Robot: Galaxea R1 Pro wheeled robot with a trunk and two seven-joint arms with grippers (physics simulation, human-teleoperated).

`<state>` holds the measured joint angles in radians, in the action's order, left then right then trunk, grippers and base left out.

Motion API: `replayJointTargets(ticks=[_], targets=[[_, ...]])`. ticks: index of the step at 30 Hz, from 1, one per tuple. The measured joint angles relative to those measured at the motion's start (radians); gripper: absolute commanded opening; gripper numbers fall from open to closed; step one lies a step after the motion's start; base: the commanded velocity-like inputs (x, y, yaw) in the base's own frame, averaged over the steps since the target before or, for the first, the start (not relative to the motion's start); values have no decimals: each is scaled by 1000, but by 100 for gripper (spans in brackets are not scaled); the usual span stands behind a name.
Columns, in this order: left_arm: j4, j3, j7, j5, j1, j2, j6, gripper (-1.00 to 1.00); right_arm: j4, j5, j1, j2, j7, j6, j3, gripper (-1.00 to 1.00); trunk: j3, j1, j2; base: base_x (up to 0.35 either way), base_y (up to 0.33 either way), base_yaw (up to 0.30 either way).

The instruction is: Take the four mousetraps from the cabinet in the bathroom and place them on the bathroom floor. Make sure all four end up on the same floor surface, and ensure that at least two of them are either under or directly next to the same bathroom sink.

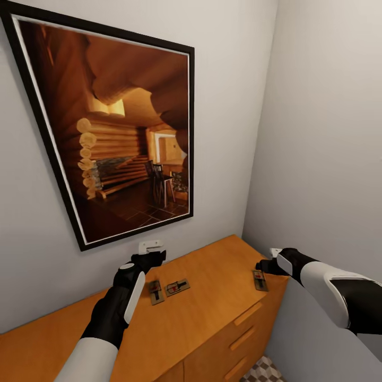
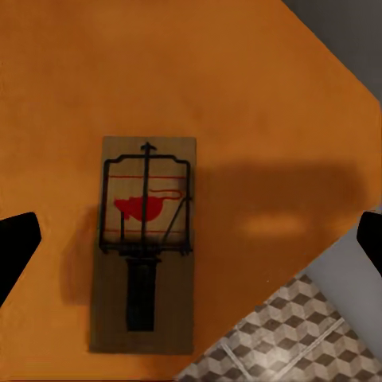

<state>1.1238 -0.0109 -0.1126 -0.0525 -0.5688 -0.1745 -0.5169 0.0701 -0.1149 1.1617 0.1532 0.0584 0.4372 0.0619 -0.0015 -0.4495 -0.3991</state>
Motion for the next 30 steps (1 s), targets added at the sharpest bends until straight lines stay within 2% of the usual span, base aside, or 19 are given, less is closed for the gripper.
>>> replayJointTargets(ticks=[30], targets=[[0,0,0,1,0,0,0,100,0,0,0,-4,-6,-2,0,100,0,0,0,0,16,0]])
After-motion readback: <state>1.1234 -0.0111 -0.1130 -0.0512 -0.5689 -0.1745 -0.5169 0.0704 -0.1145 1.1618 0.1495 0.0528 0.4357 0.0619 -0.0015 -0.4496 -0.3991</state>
